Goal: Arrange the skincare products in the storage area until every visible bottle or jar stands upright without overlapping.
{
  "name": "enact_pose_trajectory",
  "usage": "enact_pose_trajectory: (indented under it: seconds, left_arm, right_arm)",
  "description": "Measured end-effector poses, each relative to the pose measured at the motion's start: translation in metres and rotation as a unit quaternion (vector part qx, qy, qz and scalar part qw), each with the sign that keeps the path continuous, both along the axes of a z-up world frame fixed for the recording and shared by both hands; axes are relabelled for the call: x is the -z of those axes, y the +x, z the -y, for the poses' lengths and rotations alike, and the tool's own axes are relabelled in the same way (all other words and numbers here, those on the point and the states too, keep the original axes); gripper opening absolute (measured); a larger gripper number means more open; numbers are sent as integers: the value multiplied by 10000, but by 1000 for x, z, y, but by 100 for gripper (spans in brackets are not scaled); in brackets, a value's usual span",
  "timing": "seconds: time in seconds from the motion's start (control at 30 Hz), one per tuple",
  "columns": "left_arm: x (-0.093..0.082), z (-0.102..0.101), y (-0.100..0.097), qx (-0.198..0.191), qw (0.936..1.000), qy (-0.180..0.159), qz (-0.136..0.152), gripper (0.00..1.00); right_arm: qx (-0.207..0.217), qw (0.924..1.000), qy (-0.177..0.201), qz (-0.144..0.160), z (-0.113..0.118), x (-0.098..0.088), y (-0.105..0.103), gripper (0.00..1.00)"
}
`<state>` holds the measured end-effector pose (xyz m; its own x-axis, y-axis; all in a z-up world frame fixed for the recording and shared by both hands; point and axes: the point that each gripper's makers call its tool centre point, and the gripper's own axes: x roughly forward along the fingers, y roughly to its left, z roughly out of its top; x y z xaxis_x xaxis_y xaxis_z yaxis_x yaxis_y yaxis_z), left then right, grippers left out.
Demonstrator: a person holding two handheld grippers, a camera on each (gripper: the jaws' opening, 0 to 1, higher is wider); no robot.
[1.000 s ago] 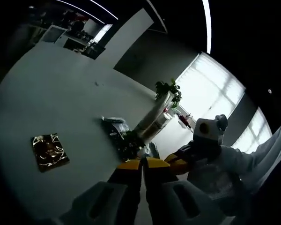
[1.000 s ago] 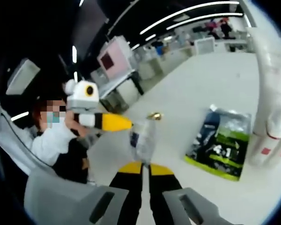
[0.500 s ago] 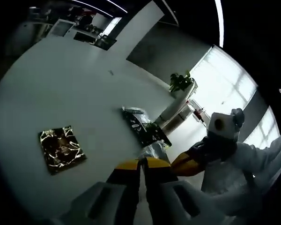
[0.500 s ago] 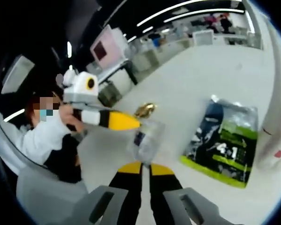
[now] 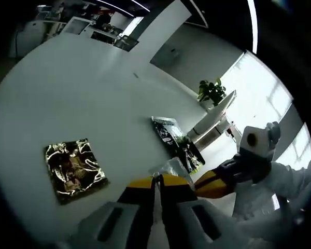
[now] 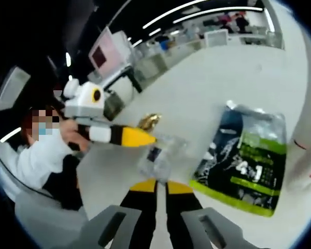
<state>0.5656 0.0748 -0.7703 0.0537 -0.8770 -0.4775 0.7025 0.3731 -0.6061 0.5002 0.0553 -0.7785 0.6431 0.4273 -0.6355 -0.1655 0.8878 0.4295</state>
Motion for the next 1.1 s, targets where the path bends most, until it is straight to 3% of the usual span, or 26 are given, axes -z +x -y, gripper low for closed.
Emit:
enact_pose_trajectory:
  seconds: [0.27, 0.5, 0.7, 0.77, 0.87, 1.0, 1.1]
  left_arm:
    - [10, 3, 8, -110, 9999, 106, -41, 0]
    - [15, 6, 10, -13, 9996, 219, 182, 0]
    - [14, 8, 8, 0, 9990, 305, 331, 0]
    - [14, 9, 6, 3, 9988, 315, 375, 0]
    - [14, 9, 7, -49, 9983, 342, 470, 0]
    - [14, 8, 7, -117, 9979, 372, 516, 0]
    - [15, 7, 5, -142, 9979, 359, 523, 0]
  right_arm:
    - [28, 9998, -210, -47, 6, 9, 3, 0]
    - [-85, 9995, -284, -50, 2, 8, 0, 0]
    - [-260, 9976, -634, 136, 2, 3, 1, 0]
    - [-267, 9966, -690, 371, 3, 0, 7, 0]
    - [-261, 9964, -740, 328, 2, 3, 8, 5]
    - [-473, 9885, -1350, 485, 6, 10, 12, 6]
    - [-492, 9857, -1492, 611, 5, 10, 18, 8]
